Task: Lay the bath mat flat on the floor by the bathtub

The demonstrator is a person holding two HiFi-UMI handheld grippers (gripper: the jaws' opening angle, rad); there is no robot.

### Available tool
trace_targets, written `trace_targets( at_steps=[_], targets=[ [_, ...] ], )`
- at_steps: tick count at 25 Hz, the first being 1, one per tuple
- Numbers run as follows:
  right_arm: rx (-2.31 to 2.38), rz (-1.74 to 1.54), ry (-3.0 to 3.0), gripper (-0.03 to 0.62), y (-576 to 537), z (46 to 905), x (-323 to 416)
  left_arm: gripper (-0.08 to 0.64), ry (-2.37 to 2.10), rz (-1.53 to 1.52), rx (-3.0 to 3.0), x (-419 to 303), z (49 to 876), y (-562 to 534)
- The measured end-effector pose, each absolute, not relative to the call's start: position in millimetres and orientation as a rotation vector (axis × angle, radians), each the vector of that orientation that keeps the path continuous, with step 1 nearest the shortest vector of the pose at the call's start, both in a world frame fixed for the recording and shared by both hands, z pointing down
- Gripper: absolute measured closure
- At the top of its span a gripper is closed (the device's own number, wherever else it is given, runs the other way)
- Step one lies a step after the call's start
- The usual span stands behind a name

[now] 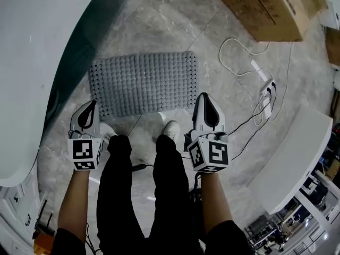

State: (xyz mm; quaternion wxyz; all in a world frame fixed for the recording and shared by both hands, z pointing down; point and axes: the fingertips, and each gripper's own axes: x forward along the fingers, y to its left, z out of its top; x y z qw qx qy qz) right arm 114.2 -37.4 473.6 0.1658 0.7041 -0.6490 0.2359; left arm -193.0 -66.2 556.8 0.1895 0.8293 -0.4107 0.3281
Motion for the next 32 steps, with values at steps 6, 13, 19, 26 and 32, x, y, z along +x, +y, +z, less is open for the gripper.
trace_targets(
  at_steps=[6,13,19,26,32],
  targets=[
    [2.059,0.658,-1.845,0.566,-34,427,114,0.560,-1.132,0.903,2.426,-170,505,-67],
    [2.096,0.664,-1.847,0.566,-22,392,124,0.560,-1.141,0.868,2.468,-151,463,-67],
    [2.109,0.618,-1.881,0.566,-14,363,131,0.560,-1.170,0.854,2.509,-136,427,-62],
    [2.119,0.598,-1.926,0.568,-8,326,140,0.560,-1.228,0.797,2.548,-116,376,-58],
    [2.156,0.587,-1.984,0.566,-8,281,146,0.560,-1.276,0.743,2.577,-99,327,-50]
  ],
)
